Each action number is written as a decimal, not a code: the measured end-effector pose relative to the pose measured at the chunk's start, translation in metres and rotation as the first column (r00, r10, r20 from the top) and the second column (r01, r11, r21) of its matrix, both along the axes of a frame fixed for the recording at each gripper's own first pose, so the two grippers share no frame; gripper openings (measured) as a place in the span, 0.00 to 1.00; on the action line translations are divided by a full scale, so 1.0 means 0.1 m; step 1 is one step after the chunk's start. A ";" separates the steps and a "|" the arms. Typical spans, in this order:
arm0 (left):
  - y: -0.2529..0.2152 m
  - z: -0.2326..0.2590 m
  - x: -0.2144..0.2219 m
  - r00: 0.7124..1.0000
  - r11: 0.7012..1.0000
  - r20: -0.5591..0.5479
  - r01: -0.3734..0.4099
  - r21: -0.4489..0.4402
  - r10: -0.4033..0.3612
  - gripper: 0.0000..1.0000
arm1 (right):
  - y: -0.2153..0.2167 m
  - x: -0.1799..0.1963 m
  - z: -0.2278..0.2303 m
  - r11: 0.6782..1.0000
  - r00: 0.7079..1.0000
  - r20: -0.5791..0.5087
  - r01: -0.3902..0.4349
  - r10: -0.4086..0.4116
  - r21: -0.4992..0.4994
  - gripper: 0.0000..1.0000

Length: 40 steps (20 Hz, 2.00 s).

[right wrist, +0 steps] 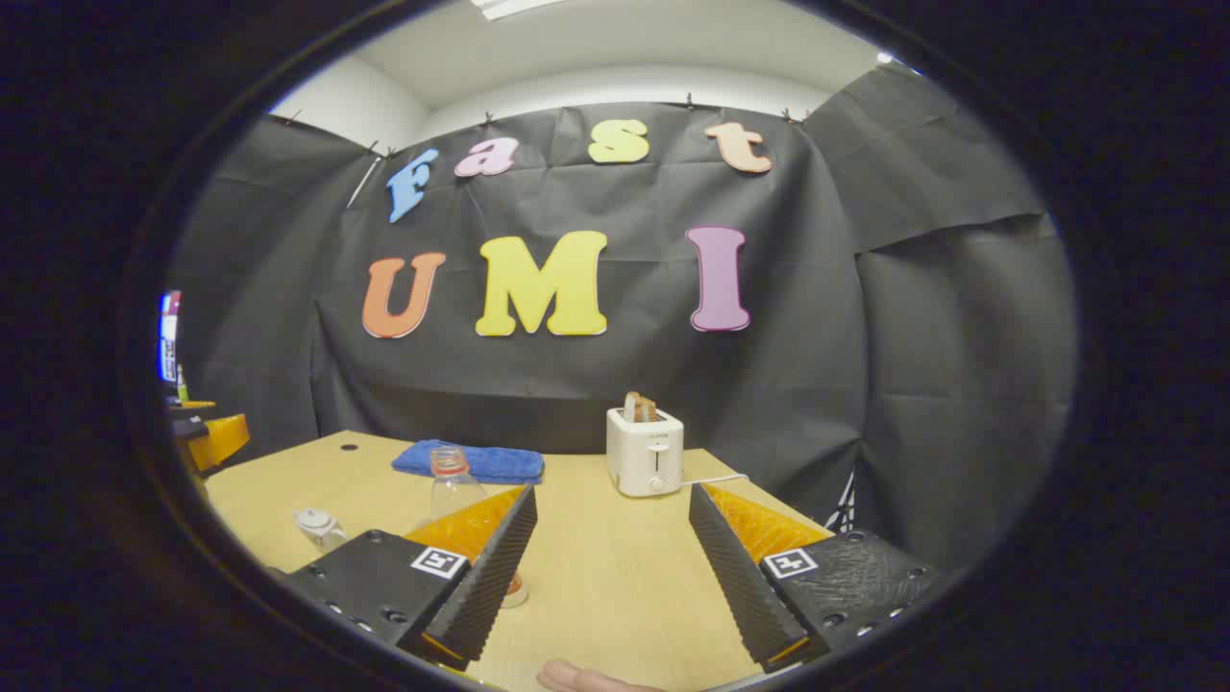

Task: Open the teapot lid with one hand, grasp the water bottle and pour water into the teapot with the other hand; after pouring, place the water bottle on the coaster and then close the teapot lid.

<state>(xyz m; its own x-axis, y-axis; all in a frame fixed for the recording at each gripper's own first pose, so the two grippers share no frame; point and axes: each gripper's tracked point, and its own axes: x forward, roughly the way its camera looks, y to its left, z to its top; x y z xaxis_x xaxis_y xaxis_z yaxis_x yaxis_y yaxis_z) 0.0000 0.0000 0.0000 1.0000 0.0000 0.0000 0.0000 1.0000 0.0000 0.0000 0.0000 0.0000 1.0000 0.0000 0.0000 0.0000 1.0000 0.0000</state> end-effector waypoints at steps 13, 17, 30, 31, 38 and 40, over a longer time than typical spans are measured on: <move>0.07 -0.35 0.20 0.996 1.000 -0.093 -0.015 -0.007 0.015 0.98 | 0.23 -0.04 -0.05 0.996 0.996 -0.012 -0.087 0.087 -0.003 0.95; 0.01 -0.39 0.32 0.997 0.999 -0.070 0.015 -0.050 -0.019 0.98 | 0.22 -0.02 -0.06 0.997 0.997 -0.010 -0.079 0.079 -0.014 0.97; -0.27 -1.09 0.89 0.991 0.996 -0.121 0.060 0.061 -0.052 0.89 | 0.10 0.14 -0.21 0.998 0.999 -0.039 -0.037 0.035 -0.044 0.97; -0.28 -1.13 0.90 0.990 0.996 -0.125 0.067 0.062 -0.059 0.86 | 0.11 0.14 -0.22 0.998 0.999 -0.041 -0.037 0.036 -0.042 0.97; -0.29 -1.35 0.97 0.976 0.996 -0.198 0.090 -0.004 -0.089 0.45 | 0.16 0.13 -0.26 0.997 0.998 -0.046 -0.050 0.048 -0.054 0.97; -0.28 -1.34 0.98 0.977 0.996 -0.195 0.091 -0.002 -0.090 0.42 | 0.18 0.14 -0.27 0.997 0.997 -0.050 -0.053 0.050 -0.055 0.95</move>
<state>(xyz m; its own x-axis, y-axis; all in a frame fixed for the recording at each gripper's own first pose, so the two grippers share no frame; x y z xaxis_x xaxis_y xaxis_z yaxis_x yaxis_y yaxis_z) 0.0977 -0.0284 -0.1338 0.9767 -0.0899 -0.1951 0.0912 0.9958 -0.0024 0.0140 0.0176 -0.0271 0.9975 0.0498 -0.0504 -0.0525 0.9971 -0.0546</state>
